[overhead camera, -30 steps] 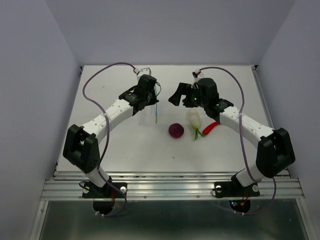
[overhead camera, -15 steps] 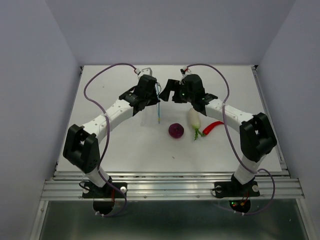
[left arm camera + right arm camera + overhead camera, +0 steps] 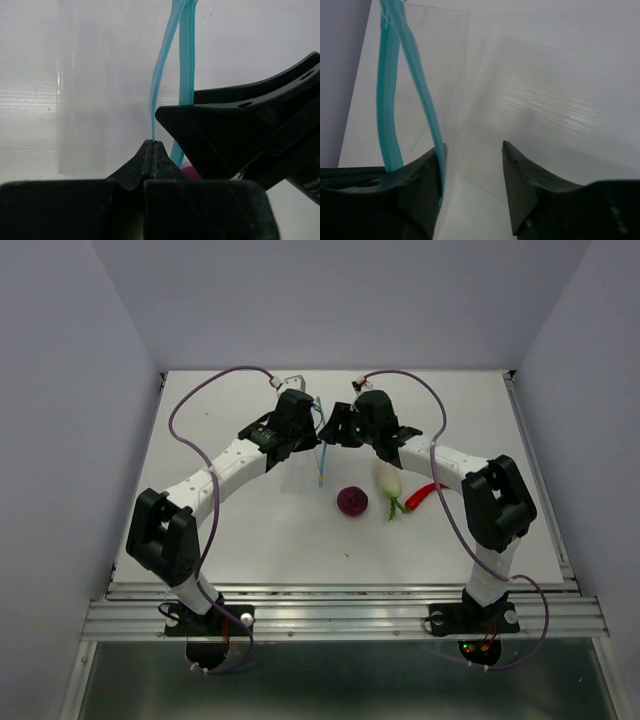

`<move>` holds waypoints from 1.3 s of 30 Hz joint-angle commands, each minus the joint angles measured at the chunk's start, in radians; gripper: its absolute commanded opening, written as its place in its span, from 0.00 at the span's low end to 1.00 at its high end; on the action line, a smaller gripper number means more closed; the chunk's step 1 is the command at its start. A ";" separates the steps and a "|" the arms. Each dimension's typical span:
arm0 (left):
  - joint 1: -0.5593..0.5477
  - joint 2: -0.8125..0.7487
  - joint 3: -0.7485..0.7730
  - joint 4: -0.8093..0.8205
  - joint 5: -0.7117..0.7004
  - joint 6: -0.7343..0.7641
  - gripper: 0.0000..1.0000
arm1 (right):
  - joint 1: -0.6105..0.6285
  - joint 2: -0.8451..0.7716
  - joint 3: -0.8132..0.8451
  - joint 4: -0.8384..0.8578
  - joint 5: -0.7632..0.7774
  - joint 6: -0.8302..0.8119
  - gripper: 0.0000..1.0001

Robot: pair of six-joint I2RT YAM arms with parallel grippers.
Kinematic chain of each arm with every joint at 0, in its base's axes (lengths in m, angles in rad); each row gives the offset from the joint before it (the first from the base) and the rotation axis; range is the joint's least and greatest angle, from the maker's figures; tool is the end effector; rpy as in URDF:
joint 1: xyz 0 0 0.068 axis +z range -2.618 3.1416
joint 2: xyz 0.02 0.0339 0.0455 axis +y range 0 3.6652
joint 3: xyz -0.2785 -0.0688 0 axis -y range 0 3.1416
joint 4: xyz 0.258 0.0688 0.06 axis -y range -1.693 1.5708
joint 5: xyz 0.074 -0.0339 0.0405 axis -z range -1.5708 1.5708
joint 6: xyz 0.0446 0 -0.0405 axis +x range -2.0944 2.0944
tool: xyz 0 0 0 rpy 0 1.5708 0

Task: Place the food in the zip-top bag and seal the zipper
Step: Open the zipper of the food storage bag at the center of the board.

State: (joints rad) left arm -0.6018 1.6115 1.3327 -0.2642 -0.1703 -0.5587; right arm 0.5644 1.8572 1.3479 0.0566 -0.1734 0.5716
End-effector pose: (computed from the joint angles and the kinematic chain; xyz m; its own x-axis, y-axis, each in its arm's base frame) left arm 0.3314 -0.2184 0.3175 -0.5935 -0.2261 -0.7724 0.1459 0.9136 -0.3796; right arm 0.3839 0.2522 0.2557 -0.6668 0.2085 -0.7155 -0.3535 0.7567 0.5500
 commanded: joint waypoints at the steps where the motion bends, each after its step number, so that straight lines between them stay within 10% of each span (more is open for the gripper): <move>1: -0.007 -0.039 -0.013 0.037 -0.001 0.013 0.00 | 0.015 0.034 0.066 0.051 0.006 0.005 0.47; 4: -0.006 -0.029 -0.013 0.031 -0.015 0.013 0.00 | 0.015 0.043 0.077 0.049 0.005 -0.001 0.25; 5: -0.006 -0.021 -0.013 0.026 -0.021 0.011 0.00 | 0.015 0.042 0.079 0.048 0.009 -0.007 0.01; 9: -0.006 0.017 0.031 -0.020 -0.047 -0.004 0.00 | 0.037 0.016 0.089 -0.020 0.067 -0.035 0.01; 13: -0.007 0.053 0.060 -0.035 -0.002 -0.004 0.45 | 0.058 -0.010 0.085 -0.054 0.084 -0.049 0.01; 20: -0.007 0.048 0.045 -0.033 0.003 -0.023 0.63 | 0.080 -0.064 0.073 -0.118 0.104 -0.041 0.01; 27: -0.010 0.065 0.036 -0.050 -0.034 -0.033 0.56 | 0.080 -0.113 0.059 -0.120 0.075 -0.032 0.01; 35: -0.010 0.097 0.074 -0.138 -0.119 -0.056 0.02 | 0.080 -0.151 0.085 -0.204 0.149 -0.087 0.01; 39: -0.010 0.088 0.128 -0.211 -0.188 -0.060 0.00 | 0.080 -0.112 0.141 -0.348 0.323 -0.127 0.01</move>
State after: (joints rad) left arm -0.6079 1.7233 1.3800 -0.3855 -0.2611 -0.6109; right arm 0.6365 1.7325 1.4166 -0.1772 -0.0212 0.5007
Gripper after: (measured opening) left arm 0.026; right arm 0.021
